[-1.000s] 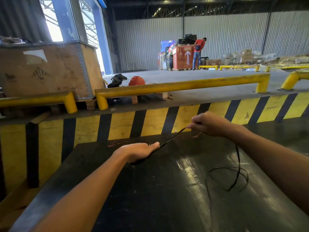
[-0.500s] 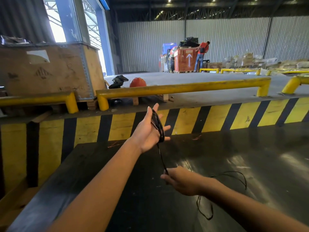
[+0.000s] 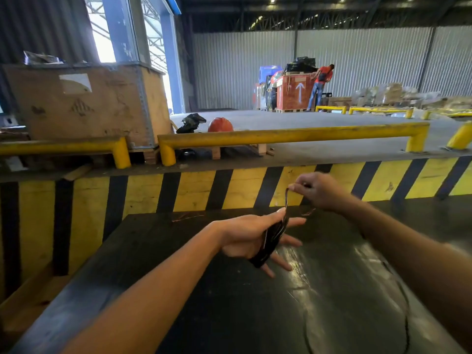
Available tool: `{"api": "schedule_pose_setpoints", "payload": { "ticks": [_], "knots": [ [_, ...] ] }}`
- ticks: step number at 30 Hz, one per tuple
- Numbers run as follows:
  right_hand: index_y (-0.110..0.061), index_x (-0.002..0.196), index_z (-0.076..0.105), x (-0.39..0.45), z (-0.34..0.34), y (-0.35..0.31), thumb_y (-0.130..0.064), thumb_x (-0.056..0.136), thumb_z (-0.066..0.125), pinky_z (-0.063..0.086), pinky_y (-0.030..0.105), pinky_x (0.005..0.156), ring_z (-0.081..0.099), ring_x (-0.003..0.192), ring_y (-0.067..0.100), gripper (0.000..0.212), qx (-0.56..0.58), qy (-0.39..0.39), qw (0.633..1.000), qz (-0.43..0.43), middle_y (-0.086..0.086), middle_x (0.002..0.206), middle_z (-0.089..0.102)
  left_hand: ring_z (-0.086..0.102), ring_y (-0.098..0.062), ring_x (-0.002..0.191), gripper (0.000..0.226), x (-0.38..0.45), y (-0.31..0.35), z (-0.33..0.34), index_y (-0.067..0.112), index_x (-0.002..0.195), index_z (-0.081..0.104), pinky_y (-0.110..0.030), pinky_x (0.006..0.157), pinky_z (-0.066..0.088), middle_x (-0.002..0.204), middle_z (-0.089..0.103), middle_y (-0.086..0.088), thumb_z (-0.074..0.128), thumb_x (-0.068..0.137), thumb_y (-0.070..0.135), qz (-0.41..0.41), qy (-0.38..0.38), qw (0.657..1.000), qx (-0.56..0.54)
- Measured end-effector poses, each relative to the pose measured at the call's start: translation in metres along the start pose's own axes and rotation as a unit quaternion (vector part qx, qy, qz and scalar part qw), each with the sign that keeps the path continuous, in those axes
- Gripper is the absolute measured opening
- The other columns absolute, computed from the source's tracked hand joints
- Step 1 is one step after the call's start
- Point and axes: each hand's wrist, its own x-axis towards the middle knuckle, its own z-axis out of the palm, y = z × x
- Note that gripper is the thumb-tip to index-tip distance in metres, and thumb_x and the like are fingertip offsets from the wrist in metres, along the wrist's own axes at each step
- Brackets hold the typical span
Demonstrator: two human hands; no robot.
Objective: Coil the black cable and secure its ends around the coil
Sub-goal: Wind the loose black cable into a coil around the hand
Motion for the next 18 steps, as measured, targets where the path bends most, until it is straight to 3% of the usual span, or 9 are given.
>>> {"api": "schedule_pose_setpoints", "payload": {
  "ticks": [2, 3, 4, 6, 9, 12, 14, 16, 18],
  "knots": [
    [-0.006, 0.085, 0.065, -0.018, 0.034, -0.004, -0.015, 0.094, 0.051, 0.054, 0.038, 0.070, 0.062, 0.077, 0.026, 0.019, 0.084, -0.067, 0.994, -0.023, 0.019, 0.078, 0.065, 0.052, -0.036, 0.124, 0.056, 0.001, 0.010, 0.005, 0.049, 0.140, 0.032, -0.052, 0.093, 0.050, 0.146, 0.044, 0.003, 0.036, 0.087, 0.066, 0.086, -0.002, 0.994, -0.069],
    [-0.007, 0.096, 0.066, -0.029, 0.052, -0.008, -0.011, 0.095, 0.048, 0.054, 0.045, 0.078, 0.064, 0.082, 0.028, 0.019, 0.120, -0.096, 0.988, -0.029, 0.025, 0.086, 0.066, 0.051, -0.038, 0.125, 0.054, 0.000, 0.017, 0.004, 0.047, 0.139, 0.037, -0.055, 0.094, 0.048, 0.144, 0.046, 0.003, 0.036, 0.087, 0.064, 0.135, 0.023, 0.985, -0.102],
    [-0.017, 0.103, 0.065, -0.040, 0.069, -0.012, -0.017, 0.097, 0.045, 0.054, 0.044, 0.080, 0.065, 0.083, 0.026, 0.021, 0.124, -0.102, 0.987, -0.028, 0.021, 0.090, 0.068, 0.050, -0.038, 0.125, 0.052, -0.001, 0.023, 0.002, 0.046, 0.136, 0.042, -0.058, 0.094, 0.047, 0.146, 0.044, 0.001, 0.034, 0.088, 0.063, 0.181, 0.060, 0.973, -0.133],
    [-0.030, 0.091, 0.060, -0.056, 0.094, -0.019, -0.039, 0.098, 0.038, 0.051, 0.037, 0.072, 0.065, 0.075, 0.017, 0.025, 0.091, -0.109, 0.990, -0.001, 0.003, 0.080, 0.067, 0.047, -0.037, 0.127, 0.047, -0.003, 0.031, -0.008, 0.045, 0.132, 0.046, -0.063, 0.097, 0.040, 0.152, 0.033, -0.003, 0.029, 0.091, 0.061, 0.256, 0.155, 0.936, -0.185],
    [-0.027, 0.084, 0.057, -0.057, 0.094, -0.025, -0.047, 0.096, 0.034, 0.050, 0.030, 0.068, 0.062, 0.070, 0.008, 0.033, 0.053, -0.160, 0.986, -0.013, -0.004, 0.077, 0.063, 0.029, -0.035, 0.138, 0.048, -0.008, 0.031, -0.028, 0.043, 0.141, 0.033, -0.066, 0.105, 0.025, 0.159, 0.018, -0.006, 0.021, 0.096, 0.056, 0.312, 0.315, 0.880, -0.173],
    [-0.024, 0.079, 0.057, -0.038, 0.062, -0.019, -0.039, 0.097, 0.040, 0.047, 0.019, 0.062, 0.056, 0.061, 0.001, 0.029, 0.016, -0.153, 0.986, -0.060, -0.007, 0.069, 0.058, 0.016, -0.031, 0.144, 0.049, -0.016, 0.022, -0.048, 0.042, 0.145, 0.026, -0.063, 0.111, 0.015, 0.160, 0.013, -0.004, 0.019, 0.098, 0.054, 0.270, 0.451, 0.848, -0.063],
    [-0.030, 0.073, 0.054, -0.021, 0.037, -0.016, -0.035, 0.095, 0.045, 0.040, 0.014, 0.058, 0.052, 0.056, -0.004, 0.025, -0.037, -0.117, 0.988, -0.089, -0.012, 0.063, 0.053, 0.024, -0.025, 0.141, 0.050, -0.018, 0.016, -0.055, 0.041, 0.142, 0.032, -0.056, 0.113, 0.020, 0.156, 0.025, -0.003, 0.021, 0.096, 0.057, 0.185, 0.493, 0.848, 0.062],
    [-0.030, 0.073, 0.055, -0.004, 0.015, -0.014, -0.035, 0.094, 0.049, 0.035, 0.013, 0.056, 0.051, 0.055, -0.004, 0.022, -0.089, -0.077, 0.988, -0.104, -0.015, 0.061, 0.051, 0.042, -0.017, 0.126, 0.054, -0.016, 0.009, -0.054, 0.034, 0.135, 0.044, -0.043, 0.103, 0.032, 0.138, 0.045, 0.000, 0.022, 0.094, 0.062, 0.067, 0.476, 0.855, 0.196],
    [-0.024, 0.075, 0.061, 0.009, -0.002, -0.012, -0.037, 0.092, 0.052, 0.033, 0.017, 0.053, 0.052, 0.056, 0.001, 0.023, -0.131, -0.042, 0.984, -0.114, -0.014, 0.061, 0.052, 0.048, -0.026, 0.123, 0.060, -0.011, 0.004, -0.048, 0.023, 0.133, 0.049, -0.042, 0.100, 0.036, 0.133, 0.052, -0.006, 0.024, 0.094, 0.062, -0.043, 0.414, 0.870, 0.266]
  ]
}}
